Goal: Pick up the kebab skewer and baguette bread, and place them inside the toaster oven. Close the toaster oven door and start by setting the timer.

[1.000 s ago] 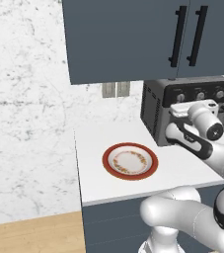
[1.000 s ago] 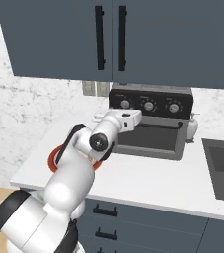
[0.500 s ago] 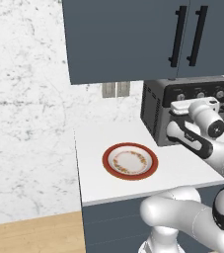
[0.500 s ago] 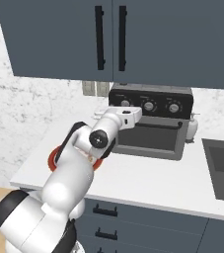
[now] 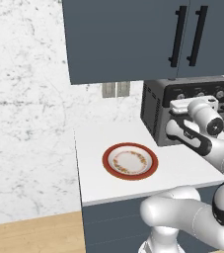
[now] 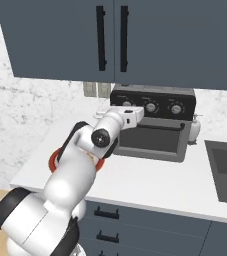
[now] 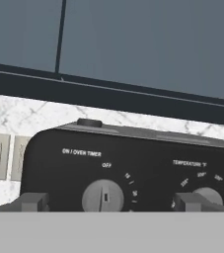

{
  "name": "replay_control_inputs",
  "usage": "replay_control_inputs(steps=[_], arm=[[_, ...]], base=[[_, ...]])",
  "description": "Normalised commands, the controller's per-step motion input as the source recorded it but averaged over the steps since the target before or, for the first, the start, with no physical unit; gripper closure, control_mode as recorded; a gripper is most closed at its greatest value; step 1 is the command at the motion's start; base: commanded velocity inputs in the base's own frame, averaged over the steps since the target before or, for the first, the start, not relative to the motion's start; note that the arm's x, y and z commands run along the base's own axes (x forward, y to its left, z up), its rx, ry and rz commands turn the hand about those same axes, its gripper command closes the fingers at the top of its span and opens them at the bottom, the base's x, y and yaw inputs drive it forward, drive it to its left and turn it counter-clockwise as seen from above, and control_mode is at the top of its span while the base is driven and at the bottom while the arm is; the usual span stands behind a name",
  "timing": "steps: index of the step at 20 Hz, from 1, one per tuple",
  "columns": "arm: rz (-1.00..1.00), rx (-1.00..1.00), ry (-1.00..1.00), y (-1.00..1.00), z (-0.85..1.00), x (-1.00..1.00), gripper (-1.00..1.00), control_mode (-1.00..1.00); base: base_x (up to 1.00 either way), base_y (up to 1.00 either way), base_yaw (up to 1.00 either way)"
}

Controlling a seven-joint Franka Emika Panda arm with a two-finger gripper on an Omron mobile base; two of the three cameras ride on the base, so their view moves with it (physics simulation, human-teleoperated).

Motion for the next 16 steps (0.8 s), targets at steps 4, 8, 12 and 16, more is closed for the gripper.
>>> replay_control_inputs(steps=[4, 8, 12, 16], arm=[[0.0, 0.0, 0.0, 0.01, -0.04, 0.05, -1.0, -1.0], [0.0, 0.0, 0.0, 0.0, -0.01, 0.05, -1.0, -1.0], [0.0, 0.0, 0.0, 0.0, -0.02, 0.02, -1.0, -1.0], [0.0, 0.0, 0.0, 0.0, 0.0, 0.04, -1.0, -1.0]], base=[[0.0, 0.0, 0.0], [0.0, 0.0, 0.0], [0.0, 0.0, 0.0], [0.0, 0.0, 0.0]])
